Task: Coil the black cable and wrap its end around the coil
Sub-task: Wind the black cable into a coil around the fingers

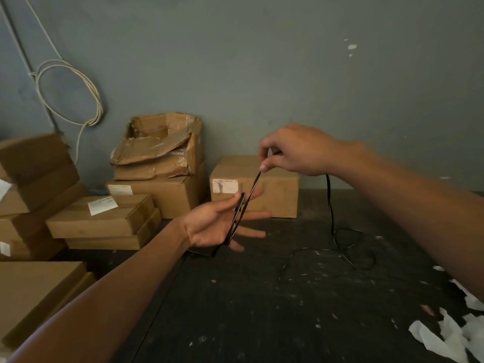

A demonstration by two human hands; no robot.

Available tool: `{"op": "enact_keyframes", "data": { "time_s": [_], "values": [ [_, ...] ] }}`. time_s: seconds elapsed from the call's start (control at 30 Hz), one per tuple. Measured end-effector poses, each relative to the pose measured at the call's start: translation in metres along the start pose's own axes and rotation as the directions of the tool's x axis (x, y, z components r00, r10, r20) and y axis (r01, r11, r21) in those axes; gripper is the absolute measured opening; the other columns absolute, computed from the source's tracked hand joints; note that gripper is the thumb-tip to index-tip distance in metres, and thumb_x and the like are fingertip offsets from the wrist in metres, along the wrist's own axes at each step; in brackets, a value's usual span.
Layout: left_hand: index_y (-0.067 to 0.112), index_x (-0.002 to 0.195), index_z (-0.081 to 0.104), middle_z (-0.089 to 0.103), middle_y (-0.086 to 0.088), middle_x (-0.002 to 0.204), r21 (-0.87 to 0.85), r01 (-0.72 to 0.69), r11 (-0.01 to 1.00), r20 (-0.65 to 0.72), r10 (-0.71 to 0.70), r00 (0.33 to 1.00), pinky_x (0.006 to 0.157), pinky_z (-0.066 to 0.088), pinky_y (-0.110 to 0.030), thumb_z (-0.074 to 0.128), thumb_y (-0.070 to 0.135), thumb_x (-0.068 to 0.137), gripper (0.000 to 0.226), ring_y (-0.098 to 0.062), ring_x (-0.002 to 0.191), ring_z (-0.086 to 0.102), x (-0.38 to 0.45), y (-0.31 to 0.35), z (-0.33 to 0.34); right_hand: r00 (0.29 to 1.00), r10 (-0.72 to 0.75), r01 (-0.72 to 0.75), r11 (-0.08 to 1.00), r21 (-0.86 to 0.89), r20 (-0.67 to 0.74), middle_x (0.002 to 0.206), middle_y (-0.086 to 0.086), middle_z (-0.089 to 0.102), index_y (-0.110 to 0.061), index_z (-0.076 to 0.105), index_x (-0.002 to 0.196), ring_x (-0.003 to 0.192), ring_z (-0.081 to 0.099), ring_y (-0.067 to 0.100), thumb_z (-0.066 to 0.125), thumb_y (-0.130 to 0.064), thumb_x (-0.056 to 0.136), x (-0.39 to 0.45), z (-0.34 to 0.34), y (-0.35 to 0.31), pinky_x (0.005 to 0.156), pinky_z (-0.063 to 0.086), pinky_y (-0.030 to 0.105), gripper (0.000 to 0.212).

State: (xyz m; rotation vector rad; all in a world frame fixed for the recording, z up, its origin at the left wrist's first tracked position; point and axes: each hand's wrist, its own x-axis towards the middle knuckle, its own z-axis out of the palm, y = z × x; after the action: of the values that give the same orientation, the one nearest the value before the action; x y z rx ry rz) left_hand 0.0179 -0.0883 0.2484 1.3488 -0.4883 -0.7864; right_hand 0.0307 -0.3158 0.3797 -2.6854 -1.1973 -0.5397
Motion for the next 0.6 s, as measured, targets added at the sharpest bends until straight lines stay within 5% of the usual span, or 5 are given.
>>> {"op": "enact_keyframes", "data": {
  "time_s": [0.27, 0.4, 0.6],
  "values": [
    [0.047, 0.149, 0.031, 0.036, -0.007, 0.158, 0.003, 0.003, 1.0, 0.282, -0.004, 0.96, 0.109, 0.014, -0.073, 0.045, 0.05, 0.098, 0.053, -0.044, 0.144, 0.028, -0.005, 0.012, 0.03, 0.993, 0.088, -0.055, 0.936, 0.348, -0.079, 0.082, -0.01, 0.066, -0.022, 0.069, 0.092, 0.079, 0.059, 0.007, 0.062, -0.023, 0.094, -0.006, 0.037, 0.029, 0.072, 0.043, 0.033, 0.008],
    [0.046, 0.149, 0.03, 0.033, -0.008, 0.159, -0.081, -0.107, 0.991, 0.309, 0.127, 0.943, 0.106, 0.019, -0.074, 0.04, 0.048, 0.1, 0.05, -0.045, 0.142, 0.032, -0.007, 0.025, 0.039, 0.986, 0.143, -0.079, 0.848, 0.523, -0.082, 0.091, 0.011, 0.07, -0.006, 0.069, 0.092, 0.088, 0.064, 0.027, 0.054, -0.016, 0.098, -0.016, 0.078, 0.029, 0.081, 0.048, 0.042, 0.019],
    [0.046, 0.147, 0.033, 0.027, -0.008, 0.161, -0.148, -0.254, 0.956, 0.239, 0.284, 0.928, 0.099, 0.021, -0.075, 0.024, 0.05, 0.1, 0.048, -0.05, 0.142, 0.021, -0.004, 0.046, 0.041, 0.991, 0.124, -0.071, 0.771, 0.633, -0.04, 0.101, 0.011, 0.067, -0.002, 0.064, 0.1, 0.096, 0.061, 0.019, 0.045, -0.007, 0.101, -0.038, 0.137, -0.002, 0.085, 0.05, 0.04, 0.021]
  ]
}}
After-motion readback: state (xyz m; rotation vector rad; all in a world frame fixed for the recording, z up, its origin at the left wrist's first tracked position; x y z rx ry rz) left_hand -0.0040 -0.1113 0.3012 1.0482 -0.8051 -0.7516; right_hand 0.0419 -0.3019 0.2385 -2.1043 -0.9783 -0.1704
